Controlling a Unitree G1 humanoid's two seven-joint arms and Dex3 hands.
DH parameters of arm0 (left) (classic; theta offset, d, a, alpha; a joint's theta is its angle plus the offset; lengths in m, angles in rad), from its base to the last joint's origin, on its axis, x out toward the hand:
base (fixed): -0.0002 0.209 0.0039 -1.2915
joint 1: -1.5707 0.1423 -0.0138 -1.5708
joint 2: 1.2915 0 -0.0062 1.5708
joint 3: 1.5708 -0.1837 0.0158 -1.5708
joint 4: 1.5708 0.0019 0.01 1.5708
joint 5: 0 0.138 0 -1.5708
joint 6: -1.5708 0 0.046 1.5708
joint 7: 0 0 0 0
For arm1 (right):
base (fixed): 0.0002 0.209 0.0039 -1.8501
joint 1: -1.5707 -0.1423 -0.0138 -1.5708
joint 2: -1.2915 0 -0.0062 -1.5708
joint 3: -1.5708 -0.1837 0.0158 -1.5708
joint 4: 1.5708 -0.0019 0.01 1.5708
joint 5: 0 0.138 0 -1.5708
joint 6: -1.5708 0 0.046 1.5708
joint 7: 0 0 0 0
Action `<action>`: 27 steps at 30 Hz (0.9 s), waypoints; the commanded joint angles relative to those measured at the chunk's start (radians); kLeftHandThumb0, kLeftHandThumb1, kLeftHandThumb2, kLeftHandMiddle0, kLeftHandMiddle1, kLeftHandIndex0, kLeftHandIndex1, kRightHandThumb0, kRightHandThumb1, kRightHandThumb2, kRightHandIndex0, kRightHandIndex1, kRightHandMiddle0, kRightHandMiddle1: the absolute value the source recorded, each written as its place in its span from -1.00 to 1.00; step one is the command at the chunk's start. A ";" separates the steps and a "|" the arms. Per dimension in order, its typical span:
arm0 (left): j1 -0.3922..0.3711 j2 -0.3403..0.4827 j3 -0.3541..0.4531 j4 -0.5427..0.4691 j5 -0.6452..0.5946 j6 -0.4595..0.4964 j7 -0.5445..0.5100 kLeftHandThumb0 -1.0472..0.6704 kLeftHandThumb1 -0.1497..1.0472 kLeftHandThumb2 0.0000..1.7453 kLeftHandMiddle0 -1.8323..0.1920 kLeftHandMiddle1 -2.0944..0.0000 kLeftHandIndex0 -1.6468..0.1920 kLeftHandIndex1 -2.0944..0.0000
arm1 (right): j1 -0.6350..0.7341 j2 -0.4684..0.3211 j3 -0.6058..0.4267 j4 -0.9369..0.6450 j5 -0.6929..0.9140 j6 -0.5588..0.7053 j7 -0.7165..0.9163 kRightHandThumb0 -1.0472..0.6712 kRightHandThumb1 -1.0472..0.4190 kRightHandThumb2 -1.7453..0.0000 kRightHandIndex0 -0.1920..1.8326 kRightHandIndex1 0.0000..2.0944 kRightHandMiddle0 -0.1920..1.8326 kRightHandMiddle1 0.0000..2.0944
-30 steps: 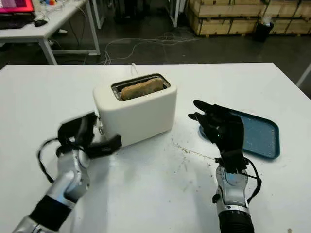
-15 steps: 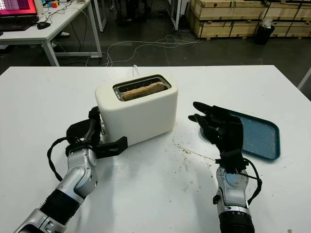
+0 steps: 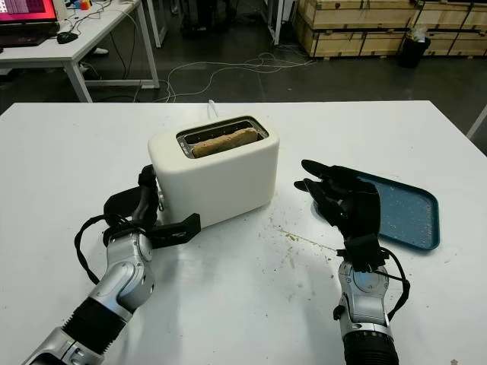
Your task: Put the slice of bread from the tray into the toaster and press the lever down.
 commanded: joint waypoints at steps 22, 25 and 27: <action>0.169 0.120 0.338 -0.513 -0.311 -0.441 0.182 0.00 0.74 -0.96 0.00 -0.63 0.07 -0.01 | -0.003 0.008 0.002 -0.028 0.037 0.053 0.030 -0.28 -0.83 0.86 0.28 -0.65 0.28 -1.00; 0.165 0.148 0.362 -0.557 -0.282 -0.417 0.144 -0.04 0.70 -0.99 -0.03 -0.54 -0.05 0.29 | -0.003 0.006 0.002 -0.029 0.039 0.051 0.033 -0.29 -0.83 0.86 0.27 -0.66 0.27 -1.00; 0.165 0.173 0.381 -0.585 -0.253 -0.397 0.111 -0.08 0.66 -1.00 -0.04 -0.45 -0.12 0.48 | -0.003 0.001 0.003 -0.033 0.034 0.051 0.031 -0.30 -0.83 0.86 0.26 -0.66 0.26 -1.00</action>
